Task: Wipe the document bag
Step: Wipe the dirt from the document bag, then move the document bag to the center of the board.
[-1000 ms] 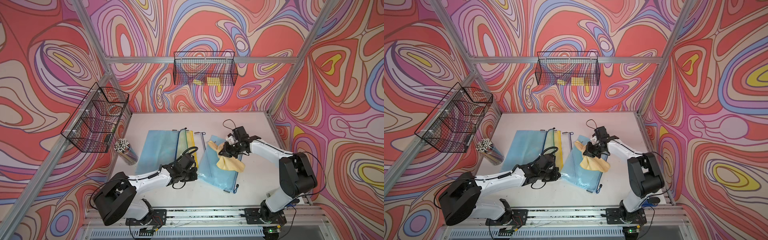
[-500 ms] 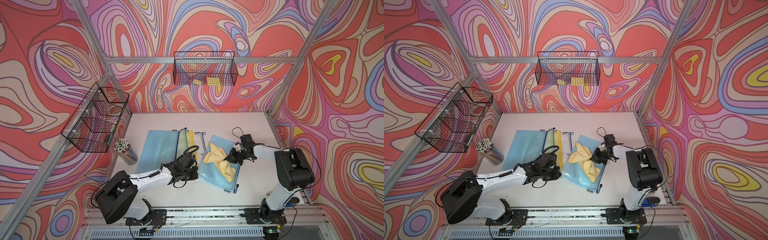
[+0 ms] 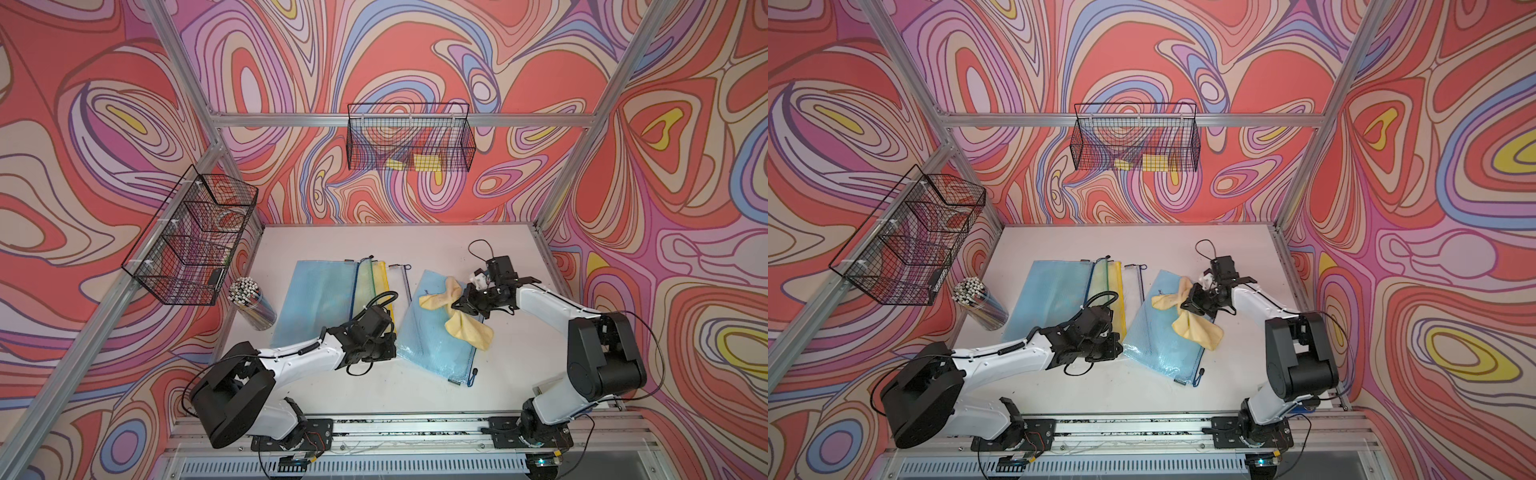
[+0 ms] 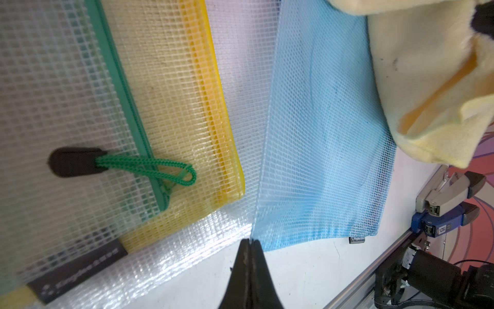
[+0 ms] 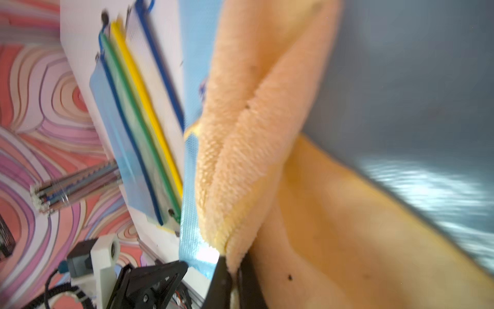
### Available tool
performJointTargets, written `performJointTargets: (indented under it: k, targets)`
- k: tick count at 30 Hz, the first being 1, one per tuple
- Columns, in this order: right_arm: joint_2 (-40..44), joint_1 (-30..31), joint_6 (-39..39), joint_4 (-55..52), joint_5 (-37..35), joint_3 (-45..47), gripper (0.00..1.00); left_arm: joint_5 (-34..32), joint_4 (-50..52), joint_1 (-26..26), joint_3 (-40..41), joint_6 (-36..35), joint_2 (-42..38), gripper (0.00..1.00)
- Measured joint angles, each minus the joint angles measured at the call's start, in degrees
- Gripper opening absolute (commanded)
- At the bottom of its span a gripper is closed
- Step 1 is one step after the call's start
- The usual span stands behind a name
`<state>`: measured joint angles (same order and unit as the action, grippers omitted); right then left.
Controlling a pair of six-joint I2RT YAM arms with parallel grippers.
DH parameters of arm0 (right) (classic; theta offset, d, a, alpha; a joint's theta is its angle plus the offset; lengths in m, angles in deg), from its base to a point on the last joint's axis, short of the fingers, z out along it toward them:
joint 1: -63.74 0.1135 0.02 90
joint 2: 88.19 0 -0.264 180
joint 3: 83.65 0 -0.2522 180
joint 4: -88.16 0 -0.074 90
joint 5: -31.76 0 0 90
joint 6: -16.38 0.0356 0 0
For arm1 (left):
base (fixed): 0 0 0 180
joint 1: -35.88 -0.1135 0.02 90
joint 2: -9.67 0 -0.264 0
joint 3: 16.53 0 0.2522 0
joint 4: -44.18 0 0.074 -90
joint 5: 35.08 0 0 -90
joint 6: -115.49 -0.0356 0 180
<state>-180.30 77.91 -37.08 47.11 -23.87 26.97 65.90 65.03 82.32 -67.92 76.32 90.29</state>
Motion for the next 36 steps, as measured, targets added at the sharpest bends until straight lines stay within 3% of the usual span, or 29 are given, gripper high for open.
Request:
performJointTargets:
  k: [5,11,15,21,24,30,36]
  targets:
    - [-5.18,11.21,5.27,5.73,0.98,0.07,0.00,0.46,0.07,0.00,-0.26,-0.02,1.57,0.00]
    - [-10.67,10.34,6.75,8.20,0.59,0.79,0.00,0.61,0.42,0.00,-1.73,-0.04,1.77,0.00]
    - [-11.61,2.58,3.74,7.69,2.73,2.21,0.00,0.59,0.48,0.00,-2.05,-0.24,1.77,0.00]
    - [-11.23,-20.33,-4.52,2.47,4.00,1.66,0.00,0.55,1.75,0.00,-2.95,-1.36,1.84,0.00]
    - [-9.03,-28.04,-7.52,-2.67,1.51,-0.09,0.00,0.55,3.96,0.02,-6.58,-2.86,3.41,0.00]
    - [6.75,-29.07,-8.63,-12.46,-3.39,-8.33,0.00,2.58,7.15,0.00,-21.20,-6.29,14.27,0.00]
    - [22.91,-28.98,-8.48,-19.93,-8.63,-19.54,0.00,7.50,10.36,0.09,-42.47,-8.94,31.78,0.00]
